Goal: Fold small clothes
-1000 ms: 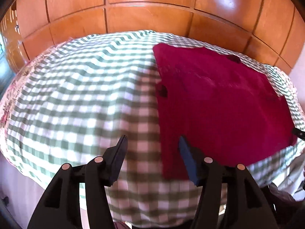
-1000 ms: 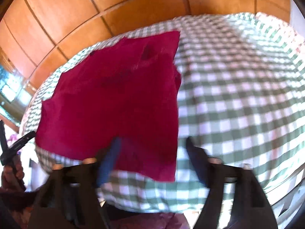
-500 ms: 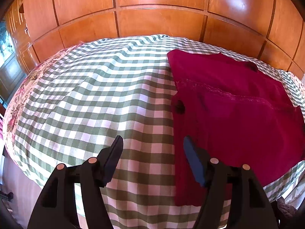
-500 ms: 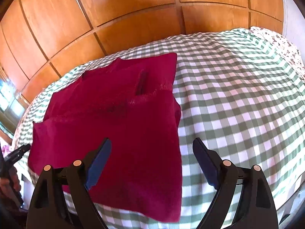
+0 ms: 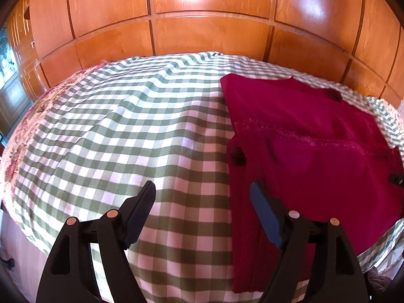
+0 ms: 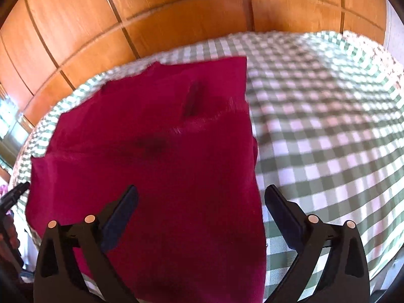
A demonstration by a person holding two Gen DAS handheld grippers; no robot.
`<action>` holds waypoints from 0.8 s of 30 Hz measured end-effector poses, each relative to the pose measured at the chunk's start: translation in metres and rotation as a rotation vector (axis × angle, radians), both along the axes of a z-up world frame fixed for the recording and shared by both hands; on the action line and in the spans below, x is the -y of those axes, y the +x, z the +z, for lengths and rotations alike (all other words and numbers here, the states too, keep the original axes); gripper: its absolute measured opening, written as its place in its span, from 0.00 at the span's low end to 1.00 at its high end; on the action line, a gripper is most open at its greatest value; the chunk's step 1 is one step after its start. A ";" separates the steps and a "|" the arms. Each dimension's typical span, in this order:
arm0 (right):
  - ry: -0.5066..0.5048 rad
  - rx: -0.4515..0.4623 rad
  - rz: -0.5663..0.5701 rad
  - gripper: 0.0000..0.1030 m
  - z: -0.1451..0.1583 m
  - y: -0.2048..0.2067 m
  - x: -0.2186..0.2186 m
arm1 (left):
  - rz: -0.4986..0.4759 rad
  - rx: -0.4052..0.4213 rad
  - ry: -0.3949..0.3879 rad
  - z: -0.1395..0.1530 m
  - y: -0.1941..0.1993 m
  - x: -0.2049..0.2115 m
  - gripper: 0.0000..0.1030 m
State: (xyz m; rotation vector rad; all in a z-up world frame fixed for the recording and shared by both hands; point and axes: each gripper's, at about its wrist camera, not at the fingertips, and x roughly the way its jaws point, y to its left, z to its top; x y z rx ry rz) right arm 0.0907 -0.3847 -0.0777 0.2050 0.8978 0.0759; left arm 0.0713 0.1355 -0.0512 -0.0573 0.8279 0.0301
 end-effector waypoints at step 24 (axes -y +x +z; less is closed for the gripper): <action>-0.017 0.084 0.000 0.41 0.027 0.010 0.013 | -0.161 -0.041 -0.340 -0.010 0.038 -0.005 0.47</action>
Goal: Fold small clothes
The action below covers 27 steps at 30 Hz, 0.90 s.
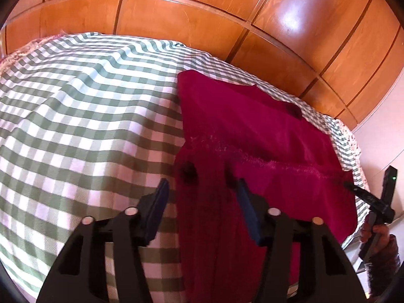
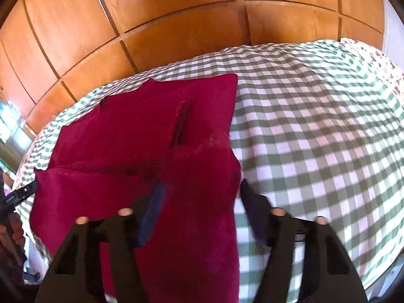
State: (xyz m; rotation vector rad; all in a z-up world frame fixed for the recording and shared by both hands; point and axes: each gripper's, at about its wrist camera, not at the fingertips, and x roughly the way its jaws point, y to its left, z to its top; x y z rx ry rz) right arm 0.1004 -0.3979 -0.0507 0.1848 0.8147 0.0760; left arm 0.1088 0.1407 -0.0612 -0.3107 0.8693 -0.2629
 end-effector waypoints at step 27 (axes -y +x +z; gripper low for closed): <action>-0.056 0.211 0.032 0.08 0.093 0.053 -0.012 | 0.031 0.247 0.037 0.092 0.069 0.013 0.06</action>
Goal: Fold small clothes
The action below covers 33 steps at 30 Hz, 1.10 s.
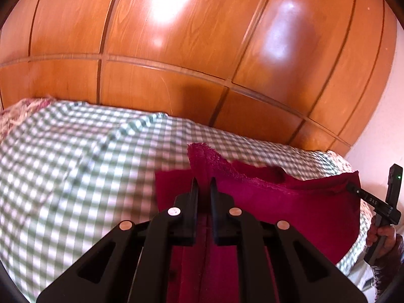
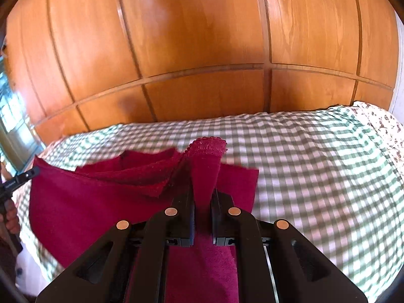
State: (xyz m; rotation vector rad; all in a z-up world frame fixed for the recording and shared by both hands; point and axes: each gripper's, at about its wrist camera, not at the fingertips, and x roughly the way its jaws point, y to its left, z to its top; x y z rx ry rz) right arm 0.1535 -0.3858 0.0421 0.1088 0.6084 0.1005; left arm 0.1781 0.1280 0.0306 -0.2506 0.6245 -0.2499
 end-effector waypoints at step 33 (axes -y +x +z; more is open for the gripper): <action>0.252 -0.202 -0.037 0.55 -0.083 -0.041 0.053 | -0.053 -0.262 -0.156 -0.101 -0.043 -0.040 0.48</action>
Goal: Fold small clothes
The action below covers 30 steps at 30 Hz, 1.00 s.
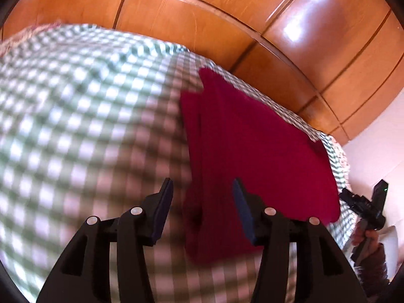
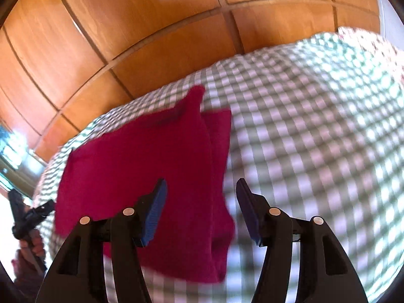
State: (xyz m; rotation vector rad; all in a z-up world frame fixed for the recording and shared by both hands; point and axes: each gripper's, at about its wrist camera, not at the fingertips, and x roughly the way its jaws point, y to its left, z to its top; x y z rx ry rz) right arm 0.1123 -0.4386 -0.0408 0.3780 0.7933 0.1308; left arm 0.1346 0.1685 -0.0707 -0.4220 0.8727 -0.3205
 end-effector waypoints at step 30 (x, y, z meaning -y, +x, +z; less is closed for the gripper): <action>-0.189 0.000 0.062 0.20 0.004 -0.084 -0.022 | -0.060 0.023 0.051 0.016 -0.097 0.011 0.17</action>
